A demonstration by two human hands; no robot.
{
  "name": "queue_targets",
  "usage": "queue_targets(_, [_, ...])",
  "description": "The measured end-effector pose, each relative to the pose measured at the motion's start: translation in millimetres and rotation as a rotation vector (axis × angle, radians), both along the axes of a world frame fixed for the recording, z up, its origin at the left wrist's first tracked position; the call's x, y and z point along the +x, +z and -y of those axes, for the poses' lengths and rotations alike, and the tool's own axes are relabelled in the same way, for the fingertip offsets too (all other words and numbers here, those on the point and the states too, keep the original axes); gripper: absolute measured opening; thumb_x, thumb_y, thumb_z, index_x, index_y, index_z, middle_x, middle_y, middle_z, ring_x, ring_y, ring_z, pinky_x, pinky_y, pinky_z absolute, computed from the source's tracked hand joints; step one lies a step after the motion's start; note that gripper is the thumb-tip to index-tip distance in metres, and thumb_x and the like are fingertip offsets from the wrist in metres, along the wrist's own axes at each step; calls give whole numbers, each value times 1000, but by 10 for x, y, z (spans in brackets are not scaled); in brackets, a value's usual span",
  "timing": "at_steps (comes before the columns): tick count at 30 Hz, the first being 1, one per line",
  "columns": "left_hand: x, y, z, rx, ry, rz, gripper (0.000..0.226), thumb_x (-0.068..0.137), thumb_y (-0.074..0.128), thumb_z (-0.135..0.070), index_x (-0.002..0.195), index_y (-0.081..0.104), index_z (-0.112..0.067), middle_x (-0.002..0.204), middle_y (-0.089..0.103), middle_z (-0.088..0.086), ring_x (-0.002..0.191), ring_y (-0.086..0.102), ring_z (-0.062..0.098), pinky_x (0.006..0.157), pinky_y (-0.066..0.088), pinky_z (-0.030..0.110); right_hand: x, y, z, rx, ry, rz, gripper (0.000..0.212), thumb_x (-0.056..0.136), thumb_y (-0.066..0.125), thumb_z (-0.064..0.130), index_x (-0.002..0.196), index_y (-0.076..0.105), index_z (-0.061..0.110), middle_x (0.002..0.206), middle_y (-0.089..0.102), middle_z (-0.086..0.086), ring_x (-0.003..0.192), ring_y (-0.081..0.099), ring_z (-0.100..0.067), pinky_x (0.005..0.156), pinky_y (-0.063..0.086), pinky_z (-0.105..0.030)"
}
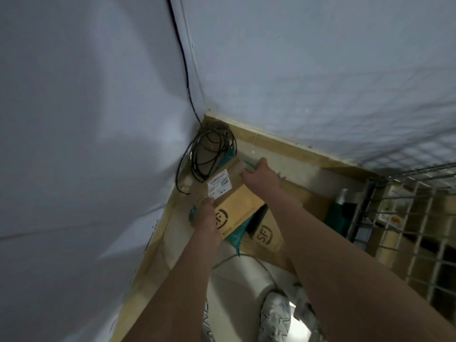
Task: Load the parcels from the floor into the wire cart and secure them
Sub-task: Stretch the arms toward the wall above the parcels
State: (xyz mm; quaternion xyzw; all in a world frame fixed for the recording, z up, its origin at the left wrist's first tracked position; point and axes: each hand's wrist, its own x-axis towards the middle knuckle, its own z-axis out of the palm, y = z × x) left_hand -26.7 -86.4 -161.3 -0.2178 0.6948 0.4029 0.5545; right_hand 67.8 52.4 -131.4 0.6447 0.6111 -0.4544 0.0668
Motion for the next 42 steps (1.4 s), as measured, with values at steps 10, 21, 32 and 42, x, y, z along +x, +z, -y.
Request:
queue_targets(10, [583, 2771, -461, 171, 37, -67, 62, 80, 68, -58, 129, 54, -22, 108, 71, 14, 90, 71, 36, 63, 59, 44, 1046, 2963, -166, -85, -501, -337, 24, 87, 59, 30, 104, 63, 13, 102, 67, -13, 94, 65, -30, 78, 54, -42])
queue_targets(21, [879, 5882, -62, 568, -356, -383, 44, 91, 68, -38, 129, 47, -29, 120, 62, 5, 101, 64, 22, 72, 57, 36, 2175, 5798, 721, -28, -554, -706, 42, 94, 59, 49, 127, 59, 24, 118, 69, -1, 104, 68, -24, 88, 58, -44])
queue_targets(32, [1761, 6617, 1000, 682, -824, -273, 64, 84, 67, -58, 137, 36, -42, 127, 61, 2, 114, 60, 26, 98, 51, 55, 3317, 6456, 2621, 16, -822, -914, 39, 90, 66, 45, 115, 48, 21, 127, 58, -17, 114, 62, -36, 94, 52, -61])
queue_targets(42, [3005, 7102, 1352, 896, -1035, -217, 61, 94, 57, -53, 147, 34, -32, 129, 63, -5, 98, 60, 5, 72, 43, 30, 4478, 6866, 3190, 200, -879, -852, 70, 77, 76, 57, 129, 41, 27, 129, 62, -14, 111, 66, -34, 95, 49, -63])
